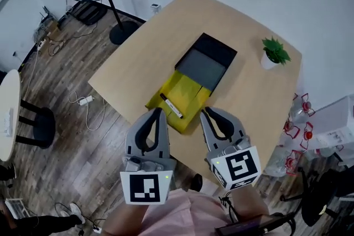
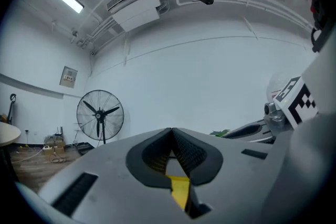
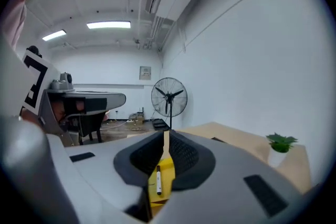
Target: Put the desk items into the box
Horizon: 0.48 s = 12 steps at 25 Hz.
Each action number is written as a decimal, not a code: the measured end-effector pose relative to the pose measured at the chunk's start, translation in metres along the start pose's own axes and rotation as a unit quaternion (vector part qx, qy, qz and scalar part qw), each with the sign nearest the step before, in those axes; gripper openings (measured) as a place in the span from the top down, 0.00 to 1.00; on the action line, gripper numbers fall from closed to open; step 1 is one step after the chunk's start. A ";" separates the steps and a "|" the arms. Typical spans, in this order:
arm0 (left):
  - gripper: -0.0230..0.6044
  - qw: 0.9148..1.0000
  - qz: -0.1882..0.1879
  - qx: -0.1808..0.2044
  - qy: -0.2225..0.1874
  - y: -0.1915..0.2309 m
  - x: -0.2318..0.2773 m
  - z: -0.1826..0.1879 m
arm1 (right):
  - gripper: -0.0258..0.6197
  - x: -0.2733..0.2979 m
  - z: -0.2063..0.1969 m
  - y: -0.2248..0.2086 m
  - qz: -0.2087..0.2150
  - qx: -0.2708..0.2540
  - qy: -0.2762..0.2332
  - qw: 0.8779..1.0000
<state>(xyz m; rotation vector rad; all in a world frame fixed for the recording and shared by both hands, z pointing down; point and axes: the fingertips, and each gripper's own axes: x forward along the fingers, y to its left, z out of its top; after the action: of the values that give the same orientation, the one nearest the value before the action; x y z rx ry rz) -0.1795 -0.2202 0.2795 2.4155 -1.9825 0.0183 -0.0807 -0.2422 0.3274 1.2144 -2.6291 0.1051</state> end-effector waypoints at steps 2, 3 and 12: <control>0.95 1.000 -0.010 0.006 -0.021 -0.018 -0.007 0.019 | 0.92 -0.024 0.018 -0.007 -0.017 -0.007 -0.029 0.999; 0.95 0.999 -0.015 0.008 -0.029 -0.026 -0.010 0.026 | 0.93 -0.036 0.026 -0.010 -0.025 -0.010 -0.042 0.999; 0.95 0.996 -0.039 0.038 -0.069 -0.079 -0.030 0.066 | 0.96 -0.101 0.058 -0.024 -0.070 -0.044 -0.103 0.991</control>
<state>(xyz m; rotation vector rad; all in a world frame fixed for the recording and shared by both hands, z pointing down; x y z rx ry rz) -0.1081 -0.1766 0.2121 2.6062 -1.9745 -0.0785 -0.0110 -0.1926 0.2458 1.4434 -2.6752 -0.1694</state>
